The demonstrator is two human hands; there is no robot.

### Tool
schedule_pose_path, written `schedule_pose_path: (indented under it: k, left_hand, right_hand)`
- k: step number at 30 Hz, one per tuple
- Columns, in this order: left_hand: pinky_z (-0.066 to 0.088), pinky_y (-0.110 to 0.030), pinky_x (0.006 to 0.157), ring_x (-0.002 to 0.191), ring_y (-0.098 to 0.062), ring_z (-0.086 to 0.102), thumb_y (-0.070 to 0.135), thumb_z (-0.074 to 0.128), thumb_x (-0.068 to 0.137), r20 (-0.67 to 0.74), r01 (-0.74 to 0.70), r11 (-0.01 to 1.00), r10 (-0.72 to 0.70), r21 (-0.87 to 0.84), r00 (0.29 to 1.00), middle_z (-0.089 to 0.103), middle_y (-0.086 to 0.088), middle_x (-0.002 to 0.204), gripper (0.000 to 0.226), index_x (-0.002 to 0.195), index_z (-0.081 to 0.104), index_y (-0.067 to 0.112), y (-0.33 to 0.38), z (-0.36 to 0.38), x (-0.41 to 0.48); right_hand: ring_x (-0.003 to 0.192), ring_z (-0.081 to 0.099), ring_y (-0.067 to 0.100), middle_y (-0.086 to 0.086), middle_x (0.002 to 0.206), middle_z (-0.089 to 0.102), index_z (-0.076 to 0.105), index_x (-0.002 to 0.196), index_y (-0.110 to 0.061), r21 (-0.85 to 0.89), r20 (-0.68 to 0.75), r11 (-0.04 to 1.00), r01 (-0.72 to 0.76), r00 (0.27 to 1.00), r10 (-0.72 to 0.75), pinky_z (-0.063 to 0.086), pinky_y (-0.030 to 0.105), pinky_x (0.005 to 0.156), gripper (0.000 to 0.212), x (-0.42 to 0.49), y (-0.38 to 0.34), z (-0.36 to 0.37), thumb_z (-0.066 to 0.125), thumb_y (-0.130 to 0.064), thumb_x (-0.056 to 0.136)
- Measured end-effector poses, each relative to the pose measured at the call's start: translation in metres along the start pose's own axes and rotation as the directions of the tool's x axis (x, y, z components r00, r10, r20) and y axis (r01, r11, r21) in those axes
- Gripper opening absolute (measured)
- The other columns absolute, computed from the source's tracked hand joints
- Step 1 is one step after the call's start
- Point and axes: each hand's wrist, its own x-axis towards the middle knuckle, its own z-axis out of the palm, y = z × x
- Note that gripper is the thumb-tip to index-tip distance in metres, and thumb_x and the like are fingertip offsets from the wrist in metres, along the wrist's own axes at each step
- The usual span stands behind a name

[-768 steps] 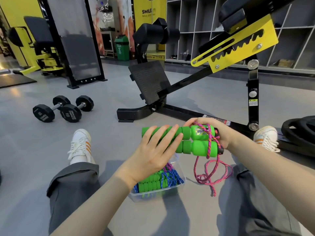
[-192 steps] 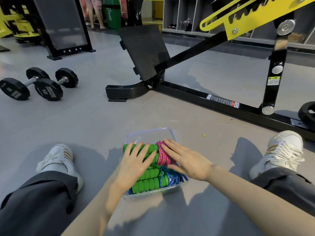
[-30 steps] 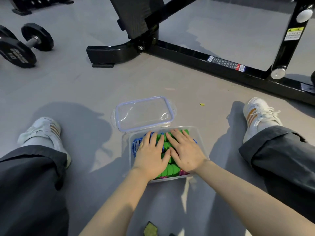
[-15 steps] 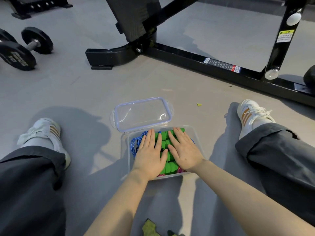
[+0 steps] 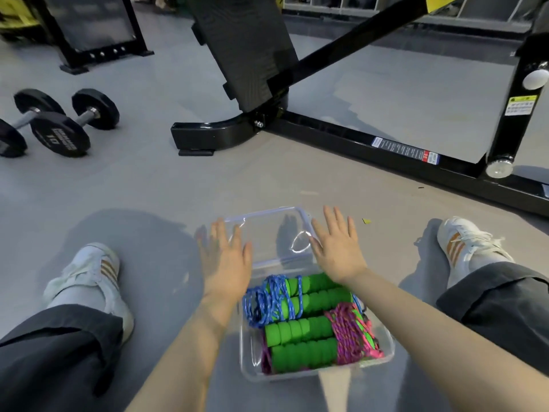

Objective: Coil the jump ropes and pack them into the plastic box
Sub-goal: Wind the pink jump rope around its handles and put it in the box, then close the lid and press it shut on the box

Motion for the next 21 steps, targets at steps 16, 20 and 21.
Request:
schedule_pose_path:
  k: [16, 20, 21]
  left_hand:
    - [-0.004, -0.053, 0.114, 0.147, -0.028, -0.005, 0.040, 0.024, 0.102, 0.266, 0.301, 0.943, -0.328, 0.140, 0.906, 0.004, -0.020, 0.158, 0.056, 0.136, 0.044, -0.002, -0.057, 0.084, 0.026]
    - [-0.005, -0.050, 0.114, 0.147, -0.028, -0.005, 0.035, 0.036, 0.101, 0.231, 0.442, 0.896, -0.421, -0.048, 0.877, 0.003, -0.020, 0.158, 0.044, 0.126, 0.054, 0.003, -0.056, 0.089, 0.025]
    - [-0.005, -0.049, 0.114, 0.147, -0.029, -0.006, 0.033, 0.040, 0.101, 0.210, 0.474, 0.875, -0.448, -0.094, 0.869, 0.002, -0.021, 0.158, 0.042, 0.123, 0.057, 0.003, -0.055, 0.086, 0.026]
  right_hand:
    - [0.144, -0.012, 0.034, 0.014, 0.158, -0.002, 0.050, 0.132, -0.007, -0.041, 0.288, 0.870, -0.492, 0.828, 0.482, -0.005, 0.050, 0.115, 0.042, 0.095, 0.013, 0.060, 0.042, -0.025, 0.094]
    - [0.144, -0.006, 0.033, 0.012, 0.156, 0.009, 0.059, 0.120, -0.007, 0.150, 0.247, 0.803, -0.577, 0.808, 0.534, 0.000, 0.045, 0.117, 0.035, 0.098, 0.016, 0.066, 0.044, -0.021, 0.092]
    - [0.144, -0.003, 0.032, 0.011, 0.155, 0.014, 0.061, 0.118, -0.008, 0.221, 0.236, 0.770, -0.598, 0.799, 0.553, 0.002, 0.044, 0.117, 0.033, 0.098, 0.016, 0.066, 0.045, -0.019, 0.091]
